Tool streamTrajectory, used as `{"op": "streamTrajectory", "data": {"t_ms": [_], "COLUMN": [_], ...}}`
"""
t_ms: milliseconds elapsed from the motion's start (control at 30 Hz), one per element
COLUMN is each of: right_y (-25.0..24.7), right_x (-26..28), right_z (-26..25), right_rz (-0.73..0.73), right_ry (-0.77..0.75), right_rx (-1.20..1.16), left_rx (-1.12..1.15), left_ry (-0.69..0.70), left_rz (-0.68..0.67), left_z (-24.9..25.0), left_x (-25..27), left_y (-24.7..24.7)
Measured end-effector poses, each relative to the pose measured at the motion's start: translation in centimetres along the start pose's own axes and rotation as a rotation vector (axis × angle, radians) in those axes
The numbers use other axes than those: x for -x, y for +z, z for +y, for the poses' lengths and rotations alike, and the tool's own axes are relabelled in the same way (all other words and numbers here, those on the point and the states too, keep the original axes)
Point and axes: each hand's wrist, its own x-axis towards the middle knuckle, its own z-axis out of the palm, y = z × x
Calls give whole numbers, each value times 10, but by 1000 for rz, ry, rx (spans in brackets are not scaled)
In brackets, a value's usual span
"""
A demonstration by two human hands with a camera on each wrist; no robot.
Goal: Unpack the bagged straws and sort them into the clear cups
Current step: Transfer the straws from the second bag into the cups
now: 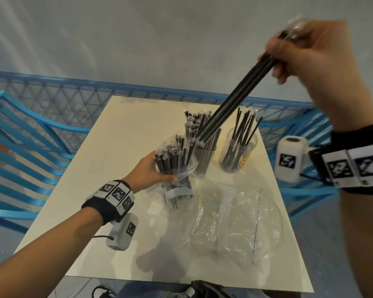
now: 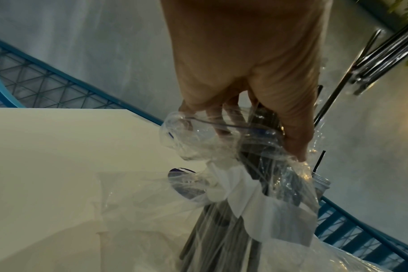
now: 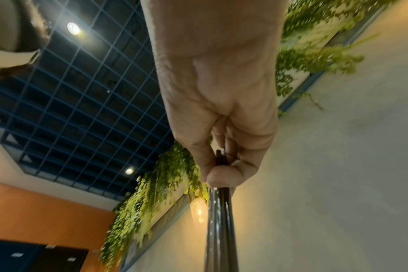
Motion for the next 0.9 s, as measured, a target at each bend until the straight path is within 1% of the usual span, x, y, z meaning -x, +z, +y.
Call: {"op": "streamTrajectory", "data": {"t_ms": [67, 167, 233, 300, 367, 500, 600, 700, 900], "right_y": [-22, -48, -55, -50, -37, -17, -8, -4, 1], "right_x": [-5, -16, -22, -22, -17, -5, -2, -2, 2], "right_z": [5, 26, 47, 68, 88, 107, 106, 101, 88], "right_rz": [40, 126, 197, 220, 199, 139, 132, 123, 95], "right_ry": [9, 87, 144, 175, 209, 295, 300, 293, 269], "right_rx": [-1, -2, 10, 33, 74, -1, -61, -70, -134], "left_rx": [3, 12, 13, 8, 0, -5, -1, -2, 10], "left_ry": [-7, -9, -8, -11, -21, -47, -57, -68, -51], "left_rz": [9, 9, 9, 9, 6, 19, 18, 12, 15], "left_z": [0, -2, -3, -3, -2, 0, -2, -3, -1], "left_x": [0, 1, 2, 3, 3, 0, 0, -1, -3], "left_y": [0, -1, -1, -1, -1, 1, 2, 3, 6]}}
